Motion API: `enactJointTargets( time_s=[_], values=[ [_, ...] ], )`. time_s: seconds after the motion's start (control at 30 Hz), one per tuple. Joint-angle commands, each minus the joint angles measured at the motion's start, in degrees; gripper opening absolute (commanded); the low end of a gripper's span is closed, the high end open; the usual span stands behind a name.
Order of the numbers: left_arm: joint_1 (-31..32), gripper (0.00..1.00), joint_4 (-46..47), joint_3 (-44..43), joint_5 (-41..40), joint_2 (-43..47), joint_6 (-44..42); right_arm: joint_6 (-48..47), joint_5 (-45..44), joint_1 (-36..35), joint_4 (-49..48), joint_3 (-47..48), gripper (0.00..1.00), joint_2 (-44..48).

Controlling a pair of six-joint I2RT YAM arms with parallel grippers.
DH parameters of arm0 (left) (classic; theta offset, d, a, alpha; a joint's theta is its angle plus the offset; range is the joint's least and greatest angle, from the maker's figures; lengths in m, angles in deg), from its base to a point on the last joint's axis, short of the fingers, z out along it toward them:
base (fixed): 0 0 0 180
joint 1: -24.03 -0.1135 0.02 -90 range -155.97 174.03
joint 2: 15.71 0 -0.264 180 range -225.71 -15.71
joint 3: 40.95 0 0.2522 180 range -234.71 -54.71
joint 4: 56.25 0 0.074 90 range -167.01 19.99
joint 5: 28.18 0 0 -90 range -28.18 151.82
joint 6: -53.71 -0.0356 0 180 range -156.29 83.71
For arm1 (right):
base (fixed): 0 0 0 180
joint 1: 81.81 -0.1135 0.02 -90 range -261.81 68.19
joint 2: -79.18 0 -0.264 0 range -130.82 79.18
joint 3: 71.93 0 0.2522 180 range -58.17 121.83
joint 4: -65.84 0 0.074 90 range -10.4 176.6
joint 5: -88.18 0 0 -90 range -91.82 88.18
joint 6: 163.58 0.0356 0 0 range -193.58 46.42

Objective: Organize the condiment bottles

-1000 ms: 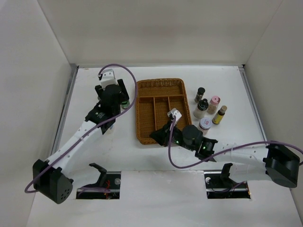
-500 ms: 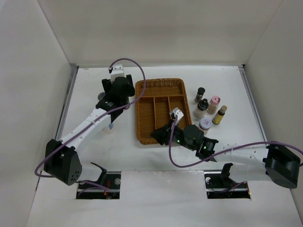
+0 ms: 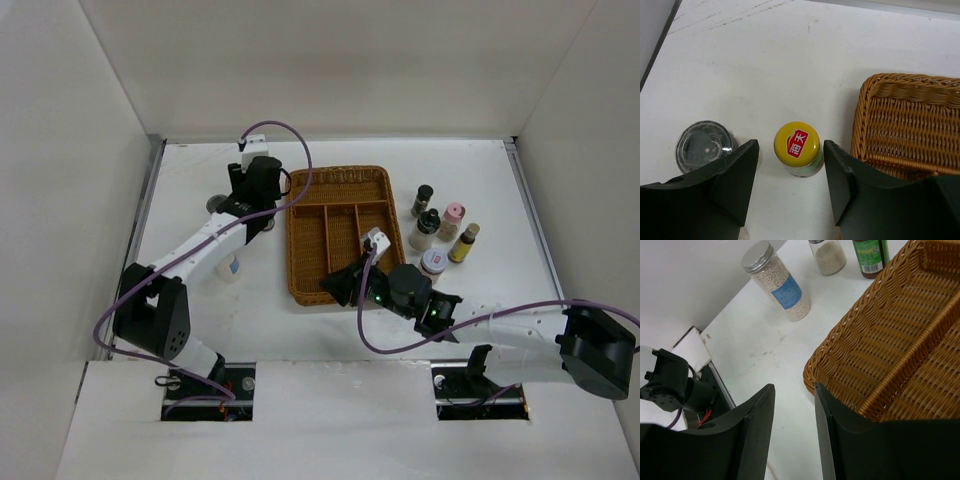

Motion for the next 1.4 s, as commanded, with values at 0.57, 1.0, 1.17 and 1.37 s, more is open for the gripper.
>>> enactJointTargets(
  time_s=[0.57, 1.0, 1.17, 1.37],
  values=[
    [-1.5, 0.16, 6.3, -8.3, 0.8, 9.6, -2.3, -0.5, -2.4, 1.6, -4.4, -1.0, 0.44, 1.5],
    [3.9, 0.16, 6.8, -25.3, 6.9, -5.0, -2.5, 0.3, -5.3, 6.6, -5.1, -4.1, 0.49, 6.6],
    [4.2, 0.15, 7.1, -31.0, 9.1, -12.3, -2.4, 0.5, -5.3, 7.7, -4.9, -4.6, 0.49, 7.6],
    [4.9, 0.15, 7.0, -32.5, 9.8, -17.8, -2.4, 0.5, -5.4, 8.3, -4.7, -4.8, 0.49, 8.1]
  ],
)
